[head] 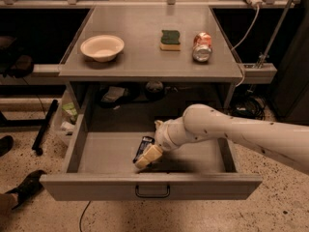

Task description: Pick rxbar blueberry from top drawer and place on counter

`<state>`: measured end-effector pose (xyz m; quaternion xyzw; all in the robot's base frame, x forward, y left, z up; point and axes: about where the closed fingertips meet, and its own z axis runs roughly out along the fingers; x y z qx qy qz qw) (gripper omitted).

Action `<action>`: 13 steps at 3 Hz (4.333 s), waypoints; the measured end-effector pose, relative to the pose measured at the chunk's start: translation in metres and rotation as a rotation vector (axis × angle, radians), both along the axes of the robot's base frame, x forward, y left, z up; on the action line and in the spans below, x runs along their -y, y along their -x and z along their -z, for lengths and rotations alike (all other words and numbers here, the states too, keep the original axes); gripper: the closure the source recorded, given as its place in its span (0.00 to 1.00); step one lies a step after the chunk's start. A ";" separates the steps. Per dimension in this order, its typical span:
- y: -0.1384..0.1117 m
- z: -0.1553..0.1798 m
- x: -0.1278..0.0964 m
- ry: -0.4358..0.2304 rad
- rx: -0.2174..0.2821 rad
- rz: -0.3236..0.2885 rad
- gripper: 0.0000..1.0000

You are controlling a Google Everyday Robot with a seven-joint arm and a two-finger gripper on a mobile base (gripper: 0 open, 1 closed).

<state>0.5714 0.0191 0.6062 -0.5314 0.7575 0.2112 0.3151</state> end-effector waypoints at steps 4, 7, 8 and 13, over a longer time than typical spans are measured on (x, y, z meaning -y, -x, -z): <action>0.004 0.008 -0.001 0.006 0.026 0.028 0.66; -0.005 -0.063 0.030 -0.007 0.152 0.042 1.00; -0.002 -0.108 0.042 -0.012 0.236 0.035 1.00; -0.098 -0.251 0.062 -0.047 0.462 0.001 1.00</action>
Offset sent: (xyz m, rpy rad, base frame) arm -0.0051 -0.0002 -0.0078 -0.0103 -0.0312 -0.0334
